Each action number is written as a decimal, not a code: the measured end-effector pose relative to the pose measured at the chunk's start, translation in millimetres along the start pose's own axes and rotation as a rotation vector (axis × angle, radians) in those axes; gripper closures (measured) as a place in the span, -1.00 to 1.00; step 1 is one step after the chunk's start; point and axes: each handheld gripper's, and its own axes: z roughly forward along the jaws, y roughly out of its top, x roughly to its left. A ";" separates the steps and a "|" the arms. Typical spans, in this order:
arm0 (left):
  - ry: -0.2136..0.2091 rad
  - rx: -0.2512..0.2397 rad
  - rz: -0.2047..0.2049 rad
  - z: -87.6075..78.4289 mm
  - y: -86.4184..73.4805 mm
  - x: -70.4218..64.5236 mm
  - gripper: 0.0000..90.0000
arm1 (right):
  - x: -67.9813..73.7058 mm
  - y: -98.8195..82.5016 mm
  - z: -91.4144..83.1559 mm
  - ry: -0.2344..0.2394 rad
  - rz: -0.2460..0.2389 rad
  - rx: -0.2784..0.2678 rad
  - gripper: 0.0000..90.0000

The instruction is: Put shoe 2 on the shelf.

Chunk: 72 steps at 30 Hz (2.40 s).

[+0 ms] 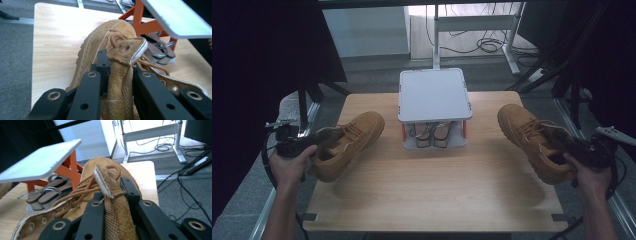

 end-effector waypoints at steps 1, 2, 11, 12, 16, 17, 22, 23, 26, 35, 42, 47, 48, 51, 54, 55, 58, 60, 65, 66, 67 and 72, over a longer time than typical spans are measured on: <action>-0.001 -0.003 0.003 -0.4 1.0 -1.2 0.76 | 1.9 1.1 0.0 0.008 0.010 -0.007 0.80; -0.002 -0.004 0.006 -0.6 1.8 -2.5 0.76 | 3.6 2.1 -0.2 0.015 0.016 -0.009 0.80; -0.022 -0.060 -0.003 -4.0 9.4 -7.7 0.76 | 13.8 9.4 1.4 0.033 0.065 -0.066 0.80; -0.025 -0.068 -0.007 -4.7 10.8 -8.2 0.76 | 15.6 10.2 1.8 0.032 0.069 -0.074 0.81; -0.047 -0.096 -0.018 -9.0 17.0 -9.6 0.76 | 22.3 14.5 2.7 0.032 0.071 -0.091 0.80; -0.054 -0.105 -0.023 -9.9 18.3 -9.9 0.76 | 24.0 16.2 3.0 0.039 0.082 -0.096 0.80; -0.078 -0.129 -0.039 -11.8 24.9 -12.5 0.76 | 30.8 22.8 4.8 0.056 0.100 -0.124 0.80; -0.080 -0.130 -0.041 -12.3 27.0 -13.1 0.76 | 32.8 24.1 5.6 0.058 0.097 -0.131 0.80; -0.092 -0.143 -0.046 -14.5 33.1 -15.8 0.76 | 40.2 29.3 7.7 0.067 0.095 -0.137 0.80; -0.091 -0.156 -0.025 -16.2 48.1 -27.7 0.76 | 54.2 42.3 9.9 0.087 0.084 -0.154 0.80; -0.092 -0.186 -0.006 -21.7 65.5 -36.7 0.76 | 61.8 51.0 11.8 0.088 0.088 -0.169 0.80; -0.101 -0.220 -0.014 -20.8 75.0 -45.8 0.76 | 66.1 57.7 15.3 0.097 0.102 -0.178 0.80; -0.104 -0.221 -0.018 -19.9 76.0 -47.1 0.76 | 68.6 59.7 16.7 0.098 0.105 -0.178 0.80; -0.112 -0.225 -0.024 -15.8 79.4 -52.5 0.76 | 74.2 65.0 21.5 0.101 0.100 -0.170 0.80; -0.117 -0.229 -0.022 -11.3 83.3 -59.2 0.76 | 79.2 69.7 26.2 0.105 0.099 -0.163 0.80; -0.119 -0.230 -0.021 -9.5 85.1 -61.8 0.76 | 80.9 71.4 28.2 0.105 0.096 -0.164 0.80; -0.122 -0.229 -0.026 -5.7 89.2 -67.2 0.76 | 87.2 76.3 34.8 0.105 0.095 -0.159 0.80; -0.120 -0.227 -0.025 -3.2 92.0 -71.6 0.76 | 91.4 79.1 39.9 0.102 0.093 -0.154 0.80; -0.122 -0.216 -0.028 6.5 97.1 -77.6 0.75 | 101.2 84.1 51.8 0.109 0.091 -0.145 0.80; -0.122 -0.212 -0.029 8.8 97.4 -78.2 0.75 | 102.6 84.7 53.6 0.110 0.090 -0.142 0.80; -0.120 -0.205 -0.026 11.2 97.4 -78.9 0.75 | 104.0 85.0 55.0 0.112 0.090 -0.141 0.80; -0.111 -0.202 -0.020 17.2 95.3 -84.4 0.75 | 106.9 82.6 58.7 0.119 0.089 -0.135 0.80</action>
